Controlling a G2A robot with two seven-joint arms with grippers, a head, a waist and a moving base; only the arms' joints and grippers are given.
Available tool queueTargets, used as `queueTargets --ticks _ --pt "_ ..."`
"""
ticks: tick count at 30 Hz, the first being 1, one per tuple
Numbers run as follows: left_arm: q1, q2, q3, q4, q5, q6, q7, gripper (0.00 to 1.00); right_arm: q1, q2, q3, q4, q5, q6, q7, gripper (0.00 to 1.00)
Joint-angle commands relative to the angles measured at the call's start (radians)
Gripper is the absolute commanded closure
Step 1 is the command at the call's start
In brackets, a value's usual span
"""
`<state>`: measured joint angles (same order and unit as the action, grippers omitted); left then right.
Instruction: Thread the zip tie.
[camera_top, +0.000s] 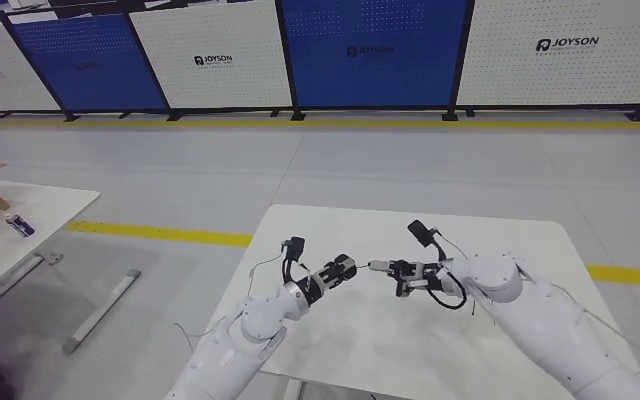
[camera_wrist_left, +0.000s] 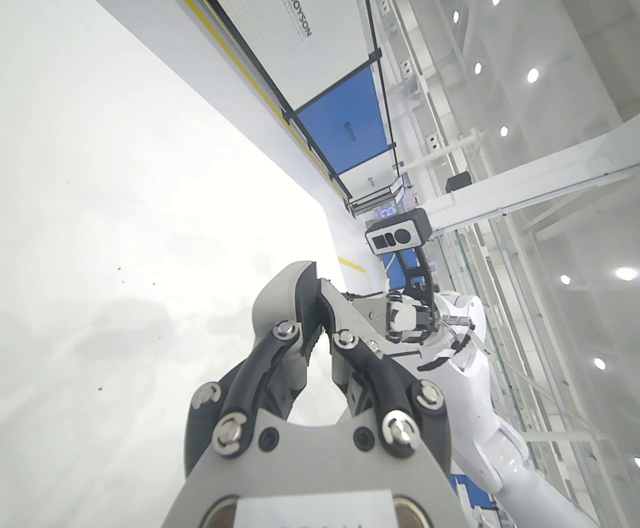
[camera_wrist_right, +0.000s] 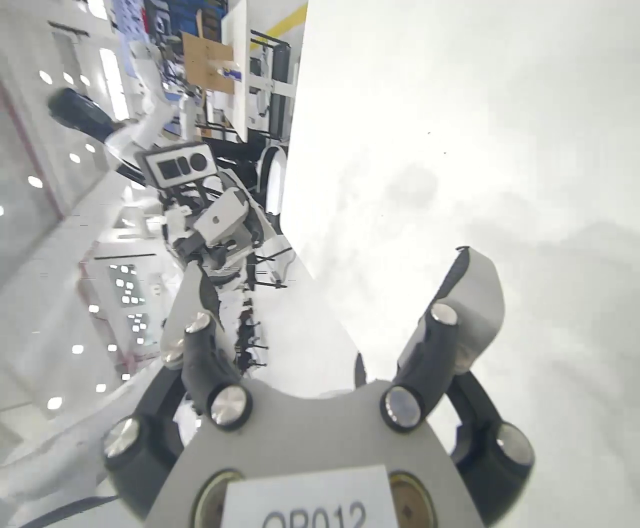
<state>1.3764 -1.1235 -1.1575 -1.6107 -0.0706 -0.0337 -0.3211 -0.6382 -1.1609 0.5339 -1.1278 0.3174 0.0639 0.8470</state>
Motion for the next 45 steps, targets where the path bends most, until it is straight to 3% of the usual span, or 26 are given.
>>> queueTargets --ticks 1,8,13,16,18,19,21,24,34,45 --pt "0.002 0.001 -0.005 -0.001 0.002 0.004 0.008 1.00 -0.009 0.000 0.007 -0.010 -0.014 0.005 -0.041 0.00" --pt "0.002 0.001 -0.005 -0.001 0.002 0.004 0.008 1.00 -0.018 0.000 0.006 -0.018 -0.023 -0.004 -0.045 0.00" --pt "0.003 0.000 0.004 -0.001 -0.005 0.009 -0.016 1.00 -0.042 0.010 0.048 -0.012 -0.012 -0.147 0.027 0.00" --pt "0.007 0.000 0.006 -0.006 -0.005 0.000 -0.021 1.00 -0.048 0.011 0.066 -0.003 -0.011 -0.148 0.042 0.00" --pt "0.009 0.000 0.006 -0.009 -0.006 -0.004 -0.023 1.00 -0.050 0.009 0.070 -0.002 -0.014 -0.143 0.049 0.26" --pt "0.011 0.000 0.006 -0.010 -0.006 -0.005 -0.024 1.00 -0.050 0.007 0.072 -0.001 -0.015 -0.142 0.057 0.45" --pt "0.012 0.000 0.008 -0.013 -0.005 -0.008 -0.025 1.00 -0.049 0.003 0.072 0.001 -0.015 -0.140 0.067 0.56" --pt "0.011 -0.001 0.011 -0.012 -0.007 -0.013 -0.023 1.00 -0.045 -0.005 0.073 0.012 -0.008 -0.142 0.086 0.61" --pt "0.006 -0.003 0.024 -0.005 0.006 -0.020 -0.022 1.00 -0.034 -0.032 0.083 0.058 0.006 -0.155 0.103 0.62" --pt "0.004 -0.005 0.035 -0.004 0.029 -0.028 -0.013 1.00 -0.035 -0.048 0.103 0.081 0.007 -0.160 0.128 0.78"
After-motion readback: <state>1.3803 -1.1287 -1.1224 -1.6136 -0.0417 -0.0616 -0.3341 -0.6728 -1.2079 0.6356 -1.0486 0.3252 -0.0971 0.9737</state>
